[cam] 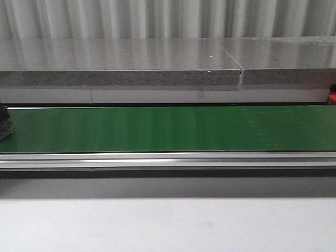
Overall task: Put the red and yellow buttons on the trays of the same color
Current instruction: 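Lower the red button onto the belt start and open the left gripper, then grasp a yellow push button from the cluster with the left gripper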
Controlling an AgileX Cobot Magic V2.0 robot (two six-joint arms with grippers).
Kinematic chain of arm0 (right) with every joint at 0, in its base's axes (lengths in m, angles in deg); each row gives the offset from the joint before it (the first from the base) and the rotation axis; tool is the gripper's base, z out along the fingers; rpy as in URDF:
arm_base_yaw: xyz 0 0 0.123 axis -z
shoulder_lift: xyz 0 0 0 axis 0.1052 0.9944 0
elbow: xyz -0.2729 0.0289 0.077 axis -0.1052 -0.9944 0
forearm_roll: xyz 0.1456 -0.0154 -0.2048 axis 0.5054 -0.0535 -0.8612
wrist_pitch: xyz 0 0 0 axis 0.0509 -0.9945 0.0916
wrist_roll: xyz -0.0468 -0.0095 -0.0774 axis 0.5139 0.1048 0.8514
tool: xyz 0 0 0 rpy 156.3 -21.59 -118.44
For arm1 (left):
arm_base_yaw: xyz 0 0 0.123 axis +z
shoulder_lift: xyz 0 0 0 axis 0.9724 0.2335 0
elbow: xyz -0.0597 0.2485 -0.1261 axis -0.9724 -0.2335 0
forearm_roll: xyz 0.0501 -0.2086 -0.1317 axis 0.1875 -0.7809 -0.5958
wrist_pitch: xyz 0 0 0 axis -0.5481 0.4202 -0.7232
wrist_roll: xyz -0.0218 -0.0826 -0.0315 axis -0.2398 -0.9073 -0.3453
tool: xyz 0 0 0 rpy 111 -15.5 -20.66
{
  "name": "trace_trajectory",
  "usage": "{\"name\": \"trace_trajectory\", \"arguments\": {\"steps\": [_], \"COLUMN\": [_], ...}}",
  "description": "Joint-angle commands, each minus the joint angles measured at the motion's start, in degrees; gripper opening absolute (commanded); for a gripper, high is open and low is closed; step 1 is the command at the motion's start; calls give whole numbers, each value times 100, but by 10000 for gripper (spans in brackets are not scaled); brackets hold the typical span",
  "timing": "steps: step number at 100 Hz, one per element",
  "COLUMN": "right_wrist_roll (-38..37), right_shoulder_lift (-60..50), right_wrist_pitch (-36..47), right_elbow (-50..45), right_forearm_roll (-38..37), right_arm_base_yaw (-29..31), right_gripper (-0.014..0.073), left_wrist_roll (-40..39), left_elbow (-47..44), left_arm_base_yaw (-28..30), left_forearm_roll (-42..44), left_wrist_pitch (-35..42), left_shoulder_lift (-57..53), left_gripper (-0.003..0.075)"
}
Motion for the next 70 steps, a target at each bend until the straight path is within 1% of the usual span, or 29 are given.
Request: {"name": "trace_trajectory", "arguments": {"steps": [1,20,39,45,56,70], "right_wrist_roll": [15,15,15,15,15,15], "right_shoulder_lift": [-67,-67,-67,-67,-67,-67], "right_wrist_pitch": [445,445,445,445,445,445], "right_elbow": [87,87,87,87,87,87], "right_forearm_roll": [-9,-9,-9,-9,-9,-9], "right_arm_base_yaw": [-1,-1,-1,-1,-1,-1], "right_gripper": [-106,-106,-106,-106,-106,-106], "left_wrist_roll": [-3,205,605,653,658,918], "left_elbow": [173,173,173,173,148,-157], "left_arm_base_yaw": [-24,-38,-38,-91,-260,-439], "left_forearm_roll": [-157,-144,-101,30,563,533], "left_wrist_pitch": [86,80,80,80,40,56], "left_shoulder_lift": [-325,-599,-1111,-1313,-1660,-2169], "left_gripper": [237,237,237,237,237,237]}}
